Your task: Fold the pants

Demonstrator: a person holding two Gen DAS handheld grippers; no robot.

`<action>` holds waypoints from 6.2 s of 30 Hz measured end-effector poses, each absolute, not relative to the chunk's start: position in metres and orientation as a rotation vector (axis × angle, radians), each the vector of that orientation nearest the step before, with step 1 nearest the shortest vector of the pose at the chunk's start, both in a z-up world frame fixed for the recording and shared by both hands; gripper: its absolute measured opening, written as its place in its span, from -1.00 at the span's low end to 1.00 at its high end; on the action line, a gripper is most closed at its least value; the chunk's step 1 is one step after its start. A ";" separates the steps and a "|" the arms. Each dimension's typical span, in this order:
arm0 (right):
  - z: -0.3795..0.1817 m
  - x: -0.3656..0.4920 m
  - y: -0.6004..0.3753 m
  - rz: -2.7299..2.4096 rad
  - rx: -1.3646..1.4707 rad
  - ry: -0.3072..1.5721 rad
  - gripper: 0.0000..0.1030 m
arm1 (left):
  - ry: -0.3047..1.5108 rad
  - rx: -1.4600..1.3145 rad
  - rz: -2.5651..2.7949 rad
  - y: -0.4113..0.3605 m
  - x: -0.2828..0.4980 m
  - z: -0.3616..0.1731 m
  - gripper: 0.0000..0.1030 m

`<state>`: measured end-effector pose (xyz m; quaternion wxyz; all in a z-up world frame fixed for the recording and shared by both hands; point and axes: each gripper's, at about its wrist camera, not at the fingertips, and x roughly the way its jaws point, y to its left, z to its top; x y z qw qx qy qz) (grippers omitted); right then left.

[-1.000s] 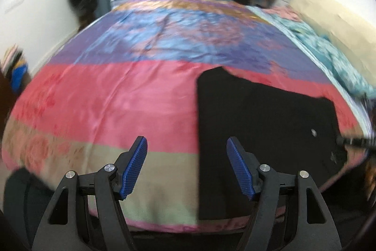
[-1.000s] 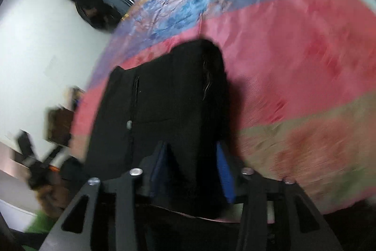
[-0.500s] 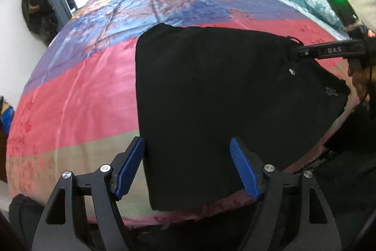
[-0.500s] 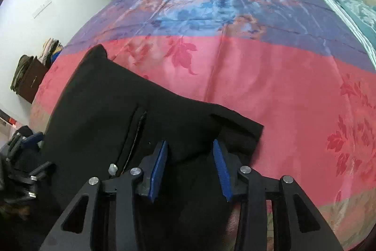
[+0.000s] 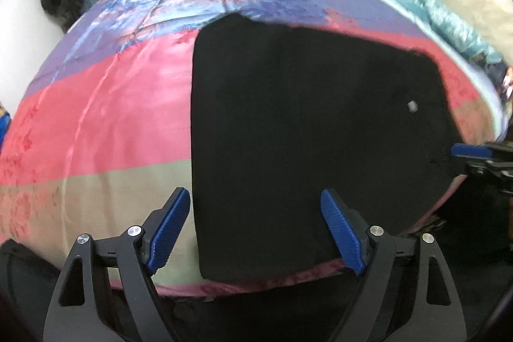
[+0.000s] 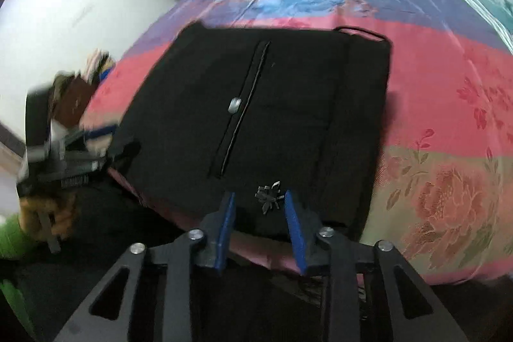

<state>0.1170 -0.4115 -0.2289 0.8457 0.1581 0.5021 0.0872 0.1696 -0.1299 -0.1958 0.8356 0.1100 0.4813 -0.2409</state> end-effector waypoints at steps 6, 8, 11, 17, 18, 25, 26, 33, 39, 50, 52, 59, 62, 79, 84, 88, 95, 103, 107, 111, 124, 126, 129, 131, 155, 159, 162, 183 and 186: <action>-0.235 0.115 -0.416 0.160 0.412 1.026 -0.39 | 0.995 0.097 -0.507 -0.145 0.247 -0.160 0.70; -0.236 0.115 -0.415 0.152 0.403 1.028 -0.39 | 1.023 0.111 -0.527 -0.169 0.281 -0.163 0.70; -0.237 0.118 -0.416 0.150 0.415 1.021 -0.39 | 1.070 0.221 -0.480 -0.207 0.323 -0.188 0.67; -0.241 0.118 -0.423 0.140 0.471 1.002 -0.54 | 1.071 0.284 -0.232 -0.210 0.372 -0.210 0.75; -0.242 0.117 -0.423 0.139 0.473 1.000 -0.54 | 1.048 0.270 -0.187 -0.202 0.373 -0.201 0.75; -0.234 0.118 -0.421 0.130 0.455 1.002 -0.54 | 1.036 0.133 -0.279 -0.142 0.329 -0.159 0.73; -0.225 0.115 -0.417 0.117 0.428 1.005 -0.48 | 1.038 0.123 -0.322 -0.137 0.310 -0.156 0.75; -0.212 0.111 -0.378 0.123 0.250 1.049 -0.16 | 1.147 0.226 -0.528 -0.154 0.197 -0.192 0.86; -0.214 0.096 -0.383 0.090 0.300 1.079 -0.01 | 1.106 0.251 -0.432 -0.145 0.174 -0.178 0.86; -0.201 0.080 -0.411 -0.014 0.414 0.976 0.36 | 1.057 0.298 -0.360 -0.140 0.181 -0.168 0.86; -0.202 0.081 -0.410 -0.013 0.416 0.976 0.36 | 1.057 0.302 -0.359 -0.137 0.181 -0.168 0.86; -0.196 0.082 -0.453 0.037 0.563 0.865 0.39 | 1.136 0.014 -0.376 -0.078 0.227 -0.173 0.86; -0.216 0.101 -0.490 0.092 0.708 0.901 0.44 | 1.223 -0.143 -0.419 -0.053 0.253 -0.189 0.86; -0.276 0.172 -0.482 0.340 0.750 1.057 -0.03 | 1.232 -0.147 -0.724 -0.118 0.267 -0.223 -0.45; -0.233 0.176 -0.463 0.378 0.698 0.982 -0.30 | 1.165 -0.237 -0.779 -0.107 0.267 -0.182 -0.62; -0.177 0.203 -0.444 0.454 0.623 0.888 -0.31 | 1.039 -0.241 -0.804 -0.105 0.288 -0.126 -0.62; -0.119 0.309 -0.471 0.451 0.595 0.745 -0.29 | 0.900 -0.305 -0.756 -0.098 0.385 -0.074 -0.52; -0.238 0.330 -0.527 -0.020 0.467 1.097 0.10 | 1.118 0.055 -0.233 -0.067 0.416 -0.204 0.12; -0.222 0.243 -0.567 -0.098 0.420 1.016 0.47 | 1.023 0.144 -0.131 -0.005 0.366 -0.196 0.71; -0.192 0.192 -0.574 -0.177 0.311 0.992 1.00 | 0.945 0.162 -0.063 0.007 0.335 -0.165 0.73; -0.069 0.194 -0.446 -0.308 0.041 0.738 1.00 | 0.671 0.052 -0.067 -0.058 0.256 -0.045 0.93; -0.071 0.194 -0.422 -0.287 0.048 0.748 1.00 | 0.704 0.064 -0.039 -0.060 0.240 -0.047 0.93; -0.085 0.181 -0.389 -0.242 0.065 0.802 1.00 | 0.774 0.106 -0.034 -0.066 0.217 -0.060 0.93; -0.098 0.170 -0.371 -0.214 0.072 0.852 1.00 | 0.798 0.149 -0.035 -0.071 0.203 -0.067 0.93; -0.068 0.121 -0.313 -0.214 0.070 0.883 1.00 | 0.928 0.180 -0.205 -0.096 0.150 -0.056 0.99; -0.062 0.120 -0.312 -0.222 0.062 0.869 1.00 | 0.908 0.196 -0.198 -0.099 0.145 -0.051 0.99; -0.061 0.120 -0.312 -0.237 0.051 0.862 1.00 | 0.911 0.191 -0.202 -0.100 0.145 -0.051 0.99; -0.059 0.119 -0.318 -0.278 0.050 0.860 1.00 | 0.920 0.208 -0.215 -0.105 0.145 -0.051 0.99; -0.059 0.119 -0.317 -0.284 0.041 0.859 1.00 | 0.919 0.210 -0.214 -0.105 0.145 -0.051 0.99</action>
